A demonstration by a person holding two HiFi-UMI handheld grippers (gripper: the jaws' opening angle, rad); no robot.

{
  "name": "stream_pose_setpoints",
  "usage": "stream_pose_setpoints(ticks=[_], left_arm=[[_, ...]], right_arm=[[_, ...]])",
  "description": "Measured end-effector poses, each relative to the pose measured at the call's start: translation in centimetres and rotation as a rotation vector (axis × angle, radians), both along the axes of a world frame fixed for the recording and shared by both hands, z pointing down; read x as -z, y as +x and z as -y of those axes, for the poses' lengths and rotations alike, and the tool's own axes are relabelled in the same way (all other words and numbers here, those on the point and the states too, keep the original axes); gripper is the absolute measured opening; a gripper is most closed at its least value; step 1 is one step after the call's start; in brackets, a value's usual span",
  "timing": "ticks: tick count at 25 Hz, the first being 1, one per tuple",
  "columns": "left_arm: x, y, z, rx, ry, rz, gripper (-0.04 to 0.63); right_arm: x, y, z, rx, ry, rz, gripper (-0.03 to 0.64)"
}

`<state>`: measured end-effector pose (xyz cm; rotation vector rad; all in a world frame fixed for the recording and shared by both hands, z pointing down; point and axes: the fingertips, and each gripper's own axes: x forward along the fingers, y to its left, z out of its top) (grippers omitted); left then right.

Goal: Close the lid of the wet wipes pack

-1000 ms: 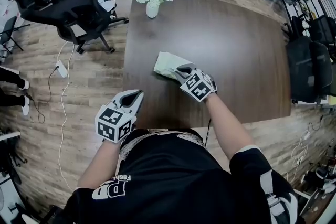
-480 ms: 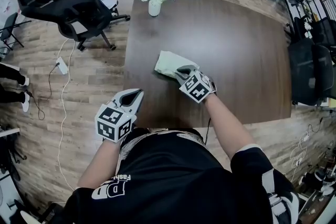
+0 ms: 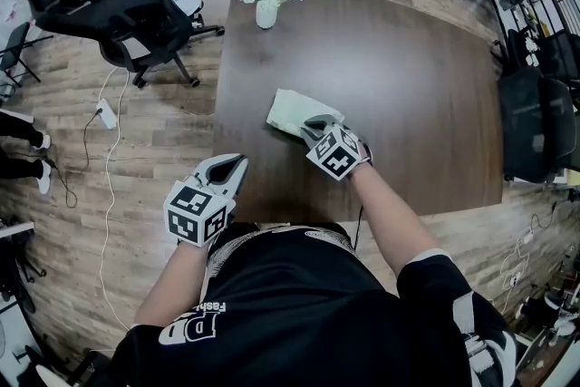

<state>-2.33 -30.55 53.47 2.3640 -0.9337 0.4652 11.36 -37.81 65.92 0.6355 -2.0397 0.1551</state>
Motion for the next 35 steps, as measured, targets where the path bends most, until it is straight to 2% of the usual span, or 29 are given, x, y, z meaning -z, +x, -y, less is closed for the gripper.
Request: stream_pose_setpoints(ticks=[14,19,23,29,35], left_arm=[[0.5,-0.5,-0.1,-0.058,0.021,-0.016,0.018],[1.5,-0.4,-0.4,-0.11,0.05,-0.031,0.02],[2.6,-0.2,-0.7,-0.16,0.083,-0.05,0.02],[4.3,-0.4,-1.4,-0.236,0.128,-0.081,0.02],[6.6,-0.8,-1.9,-0.287,0.174,-0.118,0.02]], right_arm=[[-0.2,-0.3,0.2,-0.008,0.017,-0.062,0.049],[3.0,-0.9,0.0,-0.084,0.081,-0.007,0.049],[6.5,-1.7,-1.5,-0.188,0.123,0.102,0.048],[11.8,-2.7,-4.9,-0.411,0.139,0.392,0.023],[17.4,-4.0,-8.9,-0.511,0.174,0.626,0.006]])
